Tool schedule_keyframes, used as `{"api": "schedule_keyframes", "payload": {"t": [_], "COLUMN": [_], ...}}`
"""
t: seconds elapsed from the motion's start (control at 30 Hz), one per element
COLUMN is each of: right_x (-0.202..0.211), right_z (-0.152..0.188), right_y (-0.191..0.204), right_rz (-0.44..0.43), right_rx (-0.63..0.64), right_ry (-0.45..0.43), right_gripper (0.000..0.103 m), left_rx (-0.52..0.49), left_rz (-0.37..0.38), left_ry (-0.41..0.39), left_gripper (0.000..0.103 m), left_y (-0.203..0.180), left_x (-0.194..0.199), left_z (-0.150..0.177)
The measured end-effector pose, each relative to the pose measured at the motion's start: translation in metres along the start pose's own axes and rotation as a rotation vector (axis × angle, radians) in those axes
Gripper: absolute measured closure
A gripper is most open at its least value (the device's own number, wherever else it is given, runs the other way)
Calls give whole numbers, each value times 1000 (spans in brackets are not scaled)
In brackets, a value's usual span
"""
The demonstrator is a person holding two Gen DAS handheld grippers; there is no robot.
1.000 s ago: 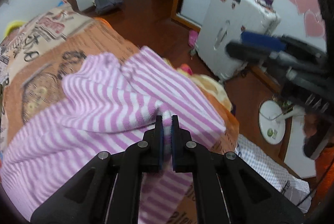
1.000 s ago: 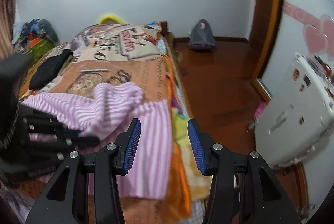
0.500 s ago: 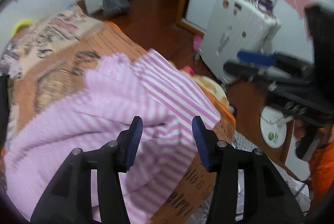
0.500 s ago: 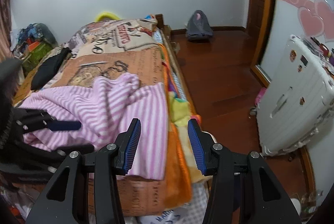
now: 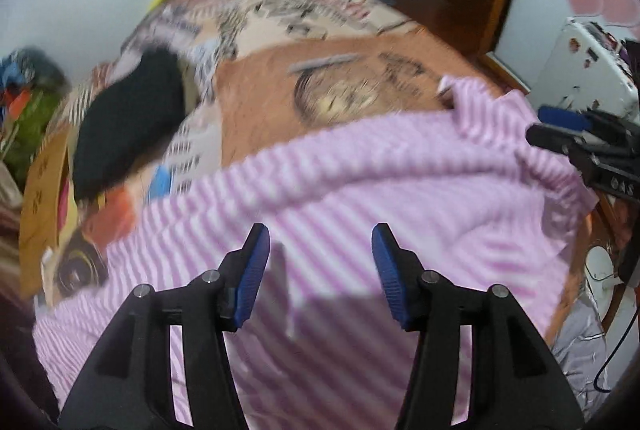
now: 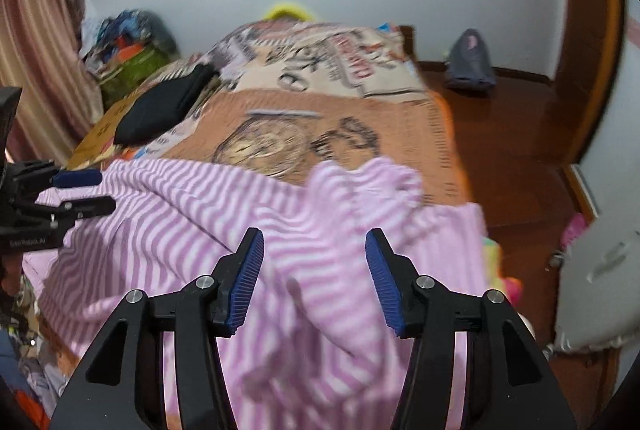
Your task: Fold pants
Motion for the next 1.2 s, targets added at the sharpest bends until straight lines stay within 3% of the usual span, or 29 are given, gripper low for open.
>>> {"api": "schedule_keyframes", "payload": {"t": [0.1, 0.33, 0.37, 0.47, 0.57, 0.6, 0.9, 1.0, 1.2], "right_x": [-33, -68, -72, -81, -72, -67, 5, 21, 38], "right_z": [-6, -5, -4, 0, -2, -3, -17, -14, -5], "right_y": [8, 8, 9, 6, 4, 3, -18, -22, -25], "right_rz": [18, -41, -47, -64, -70, -68, -6, 18, 35], "right_rx": [20, 8, 7, -21, -41, -47, -75, -74, -82], "right_ry": [65, 171, 182, 199, 171, 152, -33, -61, -97], "right_gripper": [54, 54, 55, 75, 94, 95, 97, 97, 97], "left_rx": [24, 50, 56, 59, 49, 45, -7, -34, -113], "left_rz": [23, 45, 51, 54, 44, 38, 117, 158, 166], "left_ry": [10, -25, -26, -29, -28, -21, -68, -65, -22], "left_gripper": [48, 41, 41, 41, 41, 41, 41, 41, 41], "left_y": [9, 15, 15, 15, 14, 13, -15, -36, -77], "left_x": [-13, -19, -20, -20, -18, -16, 37, 49, 43], "left_z": [9, 12, 12, 12, 11, 10, 11, 18, 39]}}
Point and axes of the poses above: each gripper's, at about its wrist camera, not at the fingertips, and x roughly against the way its jaws point, y to its left, z to its underside, the point moved 1 cm from there along -x, roughly the way its jaws point, and after that the axes turned 8 degrees about -z, right-handed, at the moved point
